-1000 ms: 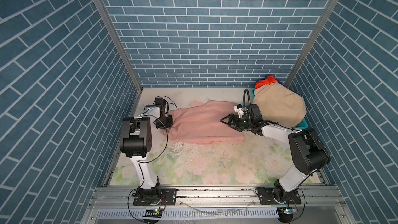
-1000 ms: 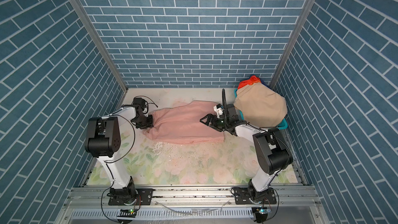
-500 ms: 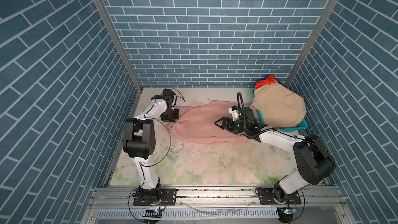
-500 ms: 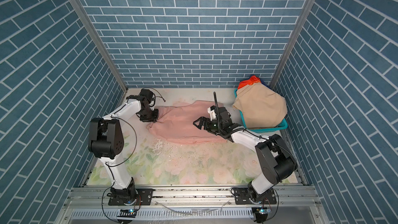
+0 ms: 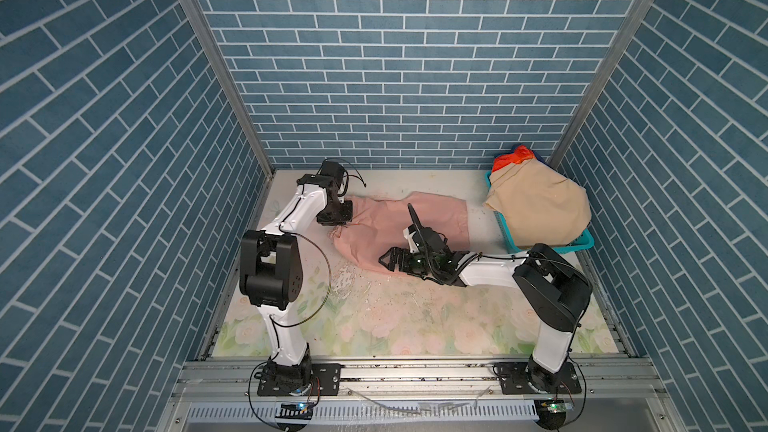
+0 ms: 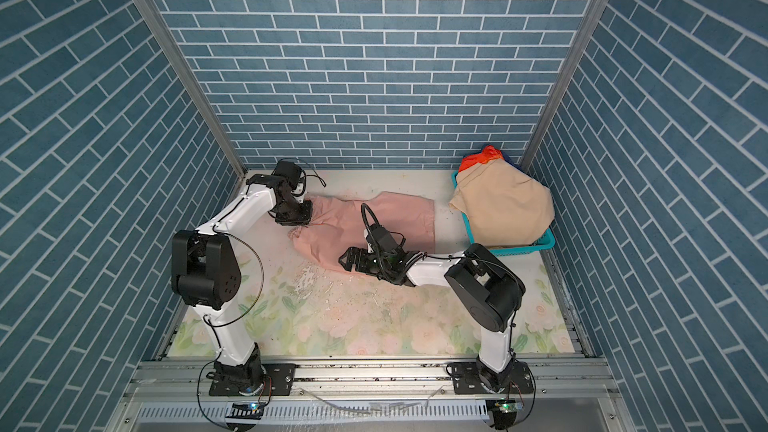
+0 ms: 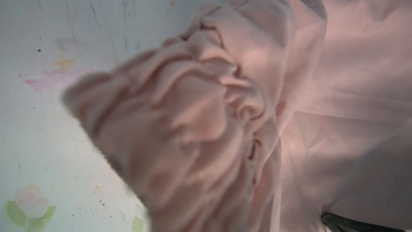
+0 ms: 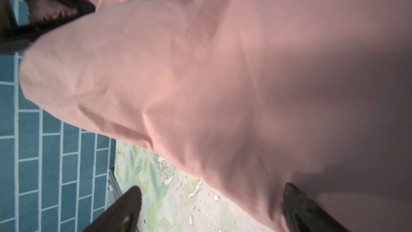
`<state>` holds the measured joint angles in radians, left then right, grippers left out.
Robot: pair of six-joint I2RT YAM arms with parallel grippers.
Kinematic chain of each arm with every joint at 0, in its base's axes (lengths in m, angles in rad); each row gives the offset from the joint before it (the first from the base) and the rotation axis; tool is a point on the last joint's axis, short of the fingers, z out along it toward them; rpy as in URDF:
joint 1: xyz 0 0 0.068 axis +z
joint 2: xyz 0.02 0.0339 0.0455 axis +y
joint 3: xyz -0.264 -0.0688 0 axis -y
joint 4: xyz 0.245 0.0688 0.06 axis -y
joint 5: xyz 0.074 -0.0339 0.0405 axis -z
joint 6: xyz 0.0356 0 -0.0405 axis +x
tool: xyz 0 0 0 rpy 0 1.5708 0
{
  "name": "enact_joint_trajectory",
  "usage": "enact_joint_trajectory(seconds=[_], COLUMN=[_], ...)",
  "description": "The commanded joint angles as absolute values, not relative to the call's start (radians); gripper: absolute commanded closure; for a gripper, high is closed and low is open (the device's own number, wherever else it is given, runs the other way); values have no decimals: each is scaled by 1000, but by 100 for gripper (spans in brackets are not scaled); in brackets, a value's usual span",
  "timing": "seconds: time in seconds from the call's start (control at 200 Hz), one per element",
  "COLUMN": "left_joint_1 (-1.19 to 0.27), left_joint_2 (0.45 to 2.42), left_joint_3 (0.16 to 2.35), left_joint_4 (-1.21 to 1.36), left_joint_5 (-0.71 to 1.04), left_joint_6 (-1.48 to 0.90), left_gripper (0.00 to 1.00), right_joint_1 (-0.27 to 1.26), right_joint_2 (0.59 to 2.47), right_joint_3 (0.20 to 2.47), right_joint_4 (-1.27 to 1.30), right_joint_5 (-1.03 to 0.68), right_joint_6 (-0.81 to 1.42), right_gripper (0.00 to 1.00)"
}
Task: Fold and stack the shorts
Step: 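Grasp the hem nearest the robot with the right gripper and lift it, then fold the hem with the right gripper toward the far edge beside the left gripper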
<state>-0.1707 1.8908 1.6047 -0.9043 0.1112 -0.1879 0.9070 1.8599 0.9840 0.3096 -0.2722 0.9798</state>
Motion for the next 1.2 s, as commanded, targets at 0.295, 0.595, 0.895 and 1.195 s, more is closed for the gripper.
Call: enact_joint_trajectory(seconds=[0.295,0.595,0.895,1.195], left_joint_1=[-183,-228,-268,-294], left_joint_2=[1850,1819,1863,1882], left_joint_3=[1652,1732,1793,1802], left_joint_4=[-945,-974,-1007,-1005], left_joint_5=[155,161,146,143], left_joint_6=[-209,-241,-255,-263], left_gripper=[100,100,100,100], right_joint_1=[895,659,633,633], right_joint_2=[1847,1884,2231,2468], right_joint_3=[1095,1451,1787,1993], right_joint_4=[63,-155,-12,109], right_joint_5=[-251,-267,-265,-314], right_joint_6=[866,796,1072,1182], right_gripper=[2,1,2,1])
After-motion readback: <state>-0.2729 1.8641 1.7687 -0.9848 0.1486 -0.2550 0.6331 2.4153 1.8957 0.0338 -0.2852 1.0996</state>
